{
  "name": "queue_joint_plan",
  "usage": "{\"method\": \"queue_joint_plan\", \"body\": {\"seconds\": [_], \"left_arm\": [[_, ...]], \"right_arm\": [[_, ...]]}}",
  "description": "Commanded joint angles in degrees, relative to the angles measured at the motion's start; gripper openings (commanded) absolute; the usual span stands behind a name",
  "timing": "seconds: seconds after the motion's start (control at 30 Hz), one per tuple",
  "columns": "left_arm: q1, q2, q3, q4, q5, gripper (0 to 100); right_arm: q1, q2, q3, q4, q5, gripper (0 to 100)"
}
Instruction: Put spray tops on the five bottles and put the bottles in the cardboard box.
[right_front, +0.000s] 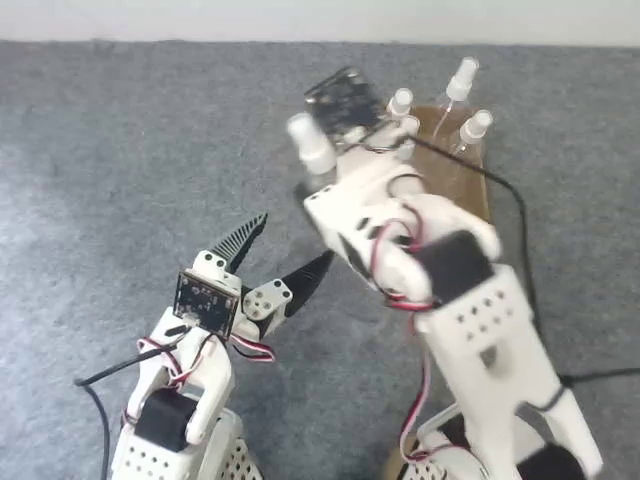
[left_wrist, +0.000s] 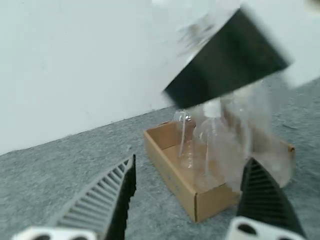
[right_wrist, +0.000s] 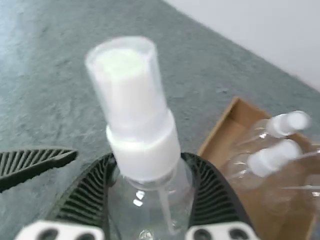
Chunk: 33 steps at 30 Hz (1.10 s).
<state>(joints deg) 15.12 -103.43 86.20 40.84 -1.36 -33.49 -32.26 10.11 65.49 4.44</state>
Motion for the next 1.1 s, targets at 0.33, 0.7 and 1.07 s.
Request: {"method": "queue_joint_plan", "body": {"seconds": [0.33,0.7,1.07], "left_arm": [[-0.7,0.09,0.92,-1.41,-1.05,32],[-0.44,0.09,1.1,-1.41,-1.05,32],[-0.44,0.18,1.1,-1.41,-1.14,32]], "right_arm": [[19.03,-4.09,15.91,-22.37,-0.97,0.6],[23.6,-9.36,36.75,-44.09,-5.98,0.6],[27.65,-7.25,37.27,-53.14,-6.59,0.6]]}}
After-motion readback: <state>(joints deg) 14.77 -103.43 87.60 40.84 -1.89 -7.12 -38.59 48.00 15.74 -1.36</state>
